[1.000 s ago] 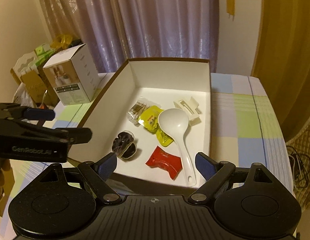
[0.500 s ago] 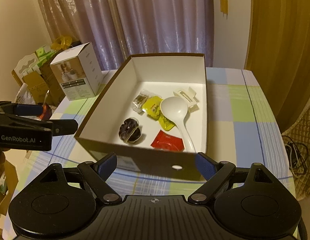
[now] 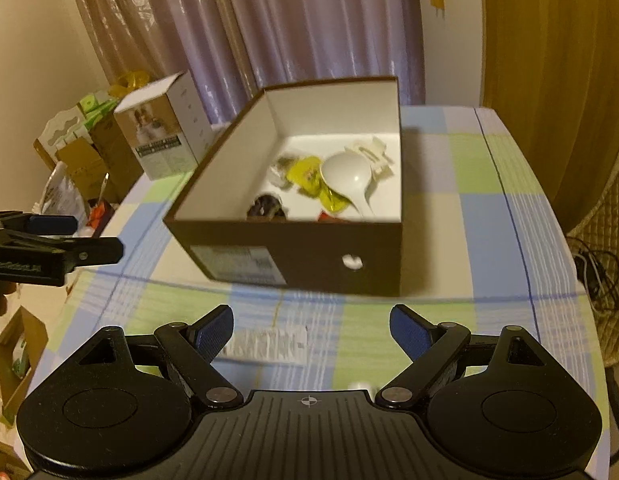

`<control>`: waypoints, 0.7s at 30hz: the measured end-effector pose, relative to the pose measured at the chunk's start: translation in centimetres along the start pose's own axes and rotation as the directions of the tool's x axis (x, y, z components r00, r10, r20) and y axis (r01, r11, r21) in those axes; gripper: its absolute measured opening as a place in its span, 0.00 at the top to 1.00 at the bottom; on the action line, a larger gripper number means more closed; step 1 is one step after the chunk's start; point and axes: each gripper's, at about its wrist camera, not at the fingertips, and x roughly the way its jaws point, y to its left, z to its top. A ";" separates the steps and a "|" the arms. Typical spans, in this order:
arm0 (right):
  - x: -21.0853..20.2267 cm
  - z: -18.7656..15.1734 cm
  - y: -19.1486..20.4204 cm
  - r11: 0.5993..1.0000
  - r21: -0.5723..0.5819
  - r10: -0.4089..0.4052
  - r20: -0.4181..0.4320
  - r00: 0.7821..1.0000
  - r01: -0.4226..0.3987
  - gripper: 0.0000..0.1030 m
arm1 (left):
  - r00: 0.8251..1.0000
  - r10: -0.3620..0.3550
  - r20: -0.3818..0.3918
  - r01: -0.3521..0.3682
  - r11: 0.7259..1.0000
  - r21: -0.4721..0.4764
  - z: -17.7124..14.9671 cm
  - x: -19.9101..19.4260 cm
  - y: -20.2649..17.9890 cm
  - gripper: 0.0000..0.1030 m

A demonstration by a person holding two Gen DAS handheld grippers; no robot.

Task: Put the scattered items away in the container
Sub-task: 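Withdraw both tools from the box toward the floss box and white bottle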

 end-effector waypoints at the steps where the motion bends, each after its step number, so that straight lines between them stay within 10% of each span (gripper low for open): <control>1: 0.0 -0.6 -0.1 1.000 0.004 0.002 -0.008 1.000 -0.002 0.12 | 1.000 -0.007 -0.005 0.007 1.000 0.004 -0.5 -0.1 0.1 0.05; 21: 0.6 -9.0 -1.2 0.997 0.039 -0.053 -0.158 0.986 0.060 0.12 | 0.983 -0.121 -0.140 0.144 0.976 0.164 -13.0 0.3 -1.8 0.05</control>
